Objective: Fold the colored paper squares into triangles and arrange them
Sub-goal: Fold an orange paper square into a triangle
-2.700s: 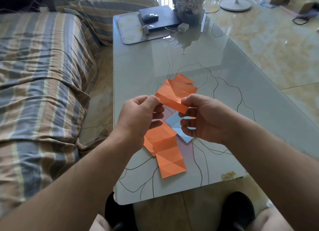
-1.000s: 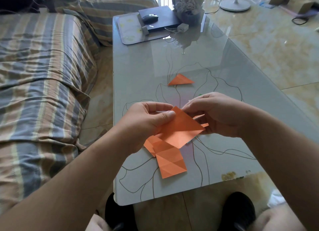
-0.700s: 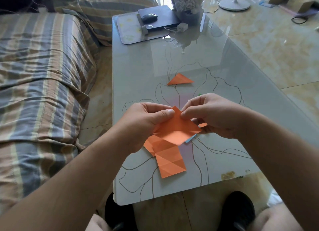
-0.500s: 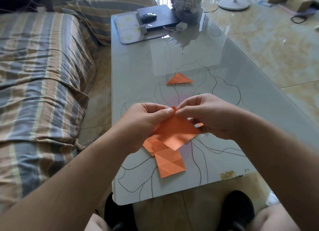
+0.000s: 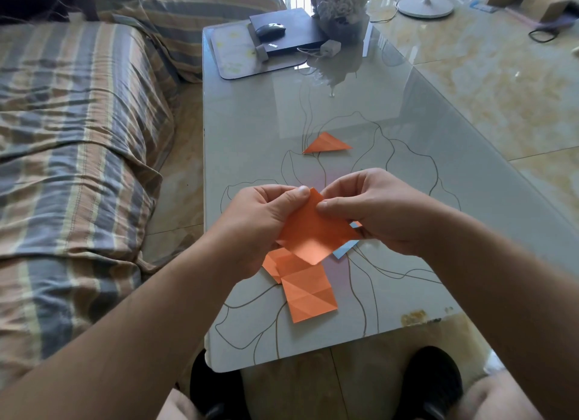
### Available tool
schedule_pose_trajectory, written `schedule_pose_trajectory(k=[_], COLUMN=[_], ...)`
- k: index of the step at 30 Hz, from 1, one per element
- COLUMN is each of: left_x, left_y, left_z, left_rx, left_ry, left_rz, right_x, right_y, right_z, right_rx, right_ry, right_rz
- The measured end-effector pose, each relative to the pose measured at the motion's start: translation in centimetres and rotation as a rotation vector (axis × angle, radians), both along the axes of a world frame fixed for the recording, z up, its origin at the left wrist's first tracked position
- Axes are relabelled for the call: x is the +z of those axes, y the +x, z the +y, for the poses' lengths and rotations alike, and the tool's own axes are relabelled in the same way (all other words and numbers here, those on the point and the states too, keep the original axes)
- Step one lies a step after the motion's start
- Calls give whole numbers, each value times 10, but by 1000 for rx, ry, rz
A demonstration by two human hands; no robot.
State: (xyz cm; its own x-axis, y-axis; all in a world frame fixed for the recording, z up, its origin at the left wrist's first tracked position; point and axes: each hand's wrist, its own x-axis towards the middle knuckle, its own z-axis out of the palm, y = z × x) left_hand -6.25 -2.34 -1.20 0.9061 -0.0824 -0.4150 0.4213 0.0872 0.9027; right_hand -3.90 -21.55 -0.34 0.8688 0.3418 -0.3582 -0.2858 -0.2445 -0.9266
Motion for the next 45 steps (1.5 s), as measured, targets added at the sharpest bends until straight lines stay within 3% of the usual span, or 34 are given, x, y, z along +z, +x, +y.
schedule_pose_trajectory(k=[8,18,24,37,45], left_x=[0,-2,0,-2,2], left_y=[1,-4,-6,-4,-5], left_z=[-2,0,0,0,-2], left_rx=[0,-73,-65,-81,-84], left_ry=[-45,241,301,220,87], left_rz=[101,-204,-304,-216,-29], right_x=[-2,-8,-9,-4,-2], right_y=[1,1,-1,-2,-1], right_z=[1,2,5,3,-4], right_rx=[-38,-89,-114,-88,-18], right_ry=[24,26,-84,-126,-75], right_rz=[-13,-97,-172,-169,-176])
